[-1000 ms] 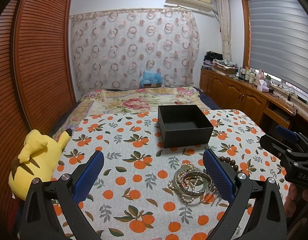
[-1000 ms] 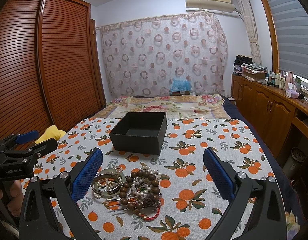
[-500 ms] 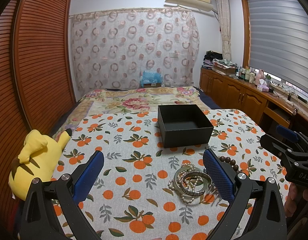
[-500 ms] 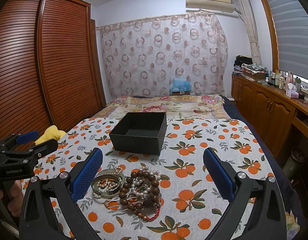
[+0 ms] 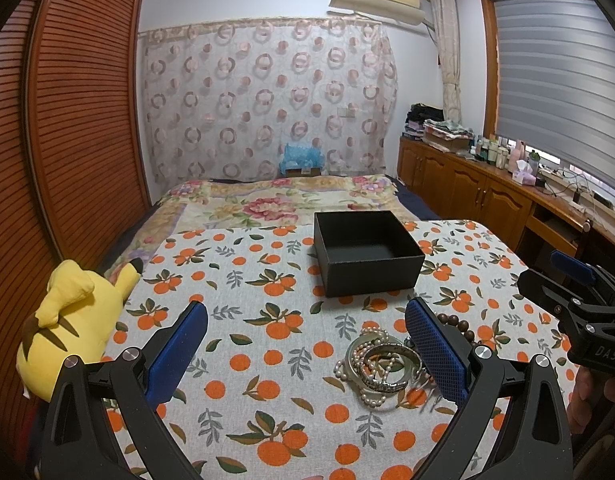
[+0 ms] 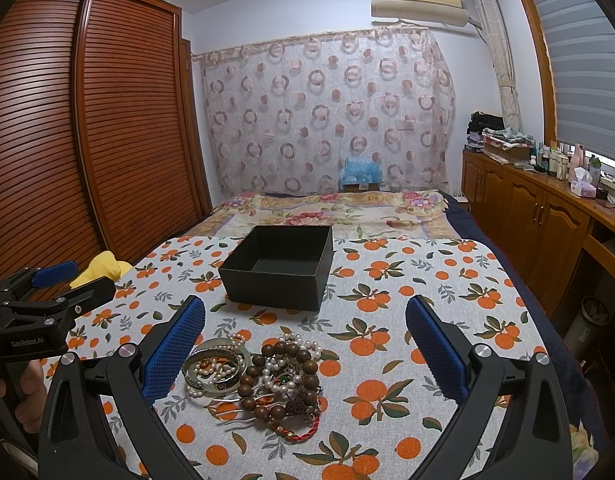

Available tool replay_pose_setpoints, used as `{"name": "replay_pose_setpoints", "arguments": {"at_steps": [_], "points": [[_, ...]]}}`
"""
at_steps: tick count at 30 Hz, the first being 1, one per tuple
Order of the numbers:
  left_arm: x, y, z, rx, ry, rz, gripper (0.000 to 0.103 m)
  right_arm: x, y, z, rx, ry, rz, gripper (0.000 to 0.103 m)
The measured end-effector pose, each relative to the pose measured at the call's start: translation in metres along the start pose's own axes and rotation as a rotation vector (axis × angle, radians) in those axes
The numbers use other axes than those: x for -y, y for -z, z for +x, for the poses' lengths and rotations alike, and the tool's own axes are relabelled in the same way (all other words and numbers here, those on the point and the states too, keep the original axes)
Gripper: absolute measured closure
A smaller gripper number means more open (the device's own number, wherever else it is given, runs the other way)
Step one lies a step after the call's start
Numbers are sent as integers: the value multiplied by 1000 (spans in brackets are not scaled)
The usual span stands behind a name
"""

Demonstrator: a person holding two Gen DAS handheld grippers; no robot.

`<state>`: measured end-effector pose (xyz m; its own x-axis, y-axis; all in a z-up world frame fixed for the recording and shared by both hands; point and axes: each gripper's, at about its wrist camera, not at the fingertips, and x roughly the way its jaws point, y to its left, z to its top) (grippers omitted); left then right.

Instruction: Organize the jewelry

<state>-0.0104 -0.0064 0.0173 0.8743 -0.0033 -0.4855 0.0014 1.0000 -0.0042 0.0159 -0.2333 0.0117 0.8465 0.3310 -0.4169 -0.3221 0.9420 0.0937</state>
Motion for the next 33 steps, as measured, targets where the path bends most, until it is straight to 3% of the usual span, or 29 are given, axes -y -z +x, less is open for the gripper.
{"name": "replay_pose_setpoints", "arguments": {"at_steps": [16,28,33], "points": [[-2,16,30,-91,42,9,7,9,10,13,-33,-1,11,2],[10,34,65,-228,167,81,8,17,28,27,-103,-43,-24,7],[12,37,76,-271,218,74,23,18,38,36,-149,-57,-40,14]]}}
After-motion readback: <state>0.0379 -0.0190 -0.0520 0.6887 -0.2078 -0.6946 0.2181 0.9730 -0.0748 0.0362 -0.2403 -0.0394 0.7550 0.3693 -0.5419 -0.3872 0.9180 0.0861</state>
